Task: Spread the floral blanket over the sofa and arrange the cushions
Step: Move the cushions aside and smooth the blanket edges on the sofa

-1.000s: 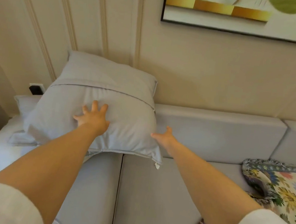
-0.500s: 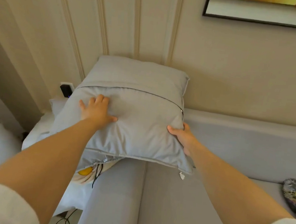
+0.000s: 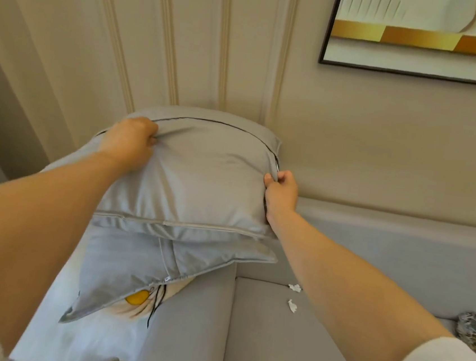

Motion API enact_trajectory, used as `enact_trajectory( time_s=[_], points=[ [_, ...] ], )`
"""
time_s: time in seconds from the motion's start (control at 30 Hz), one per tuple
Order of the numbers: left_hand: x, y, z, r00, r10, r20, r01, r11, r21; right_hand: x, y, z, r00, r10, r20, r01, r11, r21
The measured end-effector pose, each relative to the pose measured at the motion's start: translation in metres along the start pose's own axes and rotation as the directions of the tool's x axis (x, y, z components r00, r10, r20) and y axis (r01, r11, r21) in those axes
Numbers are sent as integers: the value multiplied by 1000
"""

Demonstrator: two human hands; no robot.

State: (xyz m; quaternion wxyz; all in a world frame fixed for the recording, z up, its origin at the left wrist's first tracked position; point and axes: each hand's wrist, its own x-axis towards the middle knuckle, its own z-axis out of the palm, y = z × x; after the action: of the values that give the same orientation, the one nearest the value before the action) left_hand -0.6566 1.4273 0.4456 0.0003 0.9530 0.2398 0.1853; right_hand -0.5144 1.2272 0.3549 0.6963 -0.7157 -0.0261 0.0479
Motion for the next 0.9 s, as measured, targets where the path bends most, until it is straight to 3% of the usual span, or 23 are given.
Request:
enact_trajectory(
  time_s=[0.13, 0.2, 0.3, 0.37, 0.53, 0.63, 0.77, 0.9],
  points=[
    [-4, -24, -13, 996, -80, -45, 81, 996, 37, -5, -16, 23, 994, -100, 54, 102, 994, -37],
    [-12, -33, 6, 984, -158, 80, 151, 985, 84, -8, -4, 24, 991, -86, 105, 104, 978, -182],
    [-37, -34, 54, 874, -297, 384, 253, 954, 164, -12, 25, 15, 960, 83, 266, 65, 863, -502],
    [-47, -29, 76, 831, -341, 440, 314, 940, 136, -14, 34, 6, 920, 174, 350, 50, 835, -547],
    [-45, -12, 72, 804, -435, 406, 423, 898, 124, -10, 31, -6, 900, 214, 379, 8, 862, -507],
    [-43, 0, 61, 860, -412, 300, 404, 910, 93, 0, 30, -14, 922, 191, 336, -21, 892, -451],
    [-44, 42, 53, 960, -272, 72, 274, 961, -23, 1, 30, -42, 938, 195, 288, -48, 893, -448],
    [-48, 125, 62, 998, -25, -59, 19, 994, -110, 3, 55, -106, 945, 241, 222, -108, 869, -483]
  ],
)
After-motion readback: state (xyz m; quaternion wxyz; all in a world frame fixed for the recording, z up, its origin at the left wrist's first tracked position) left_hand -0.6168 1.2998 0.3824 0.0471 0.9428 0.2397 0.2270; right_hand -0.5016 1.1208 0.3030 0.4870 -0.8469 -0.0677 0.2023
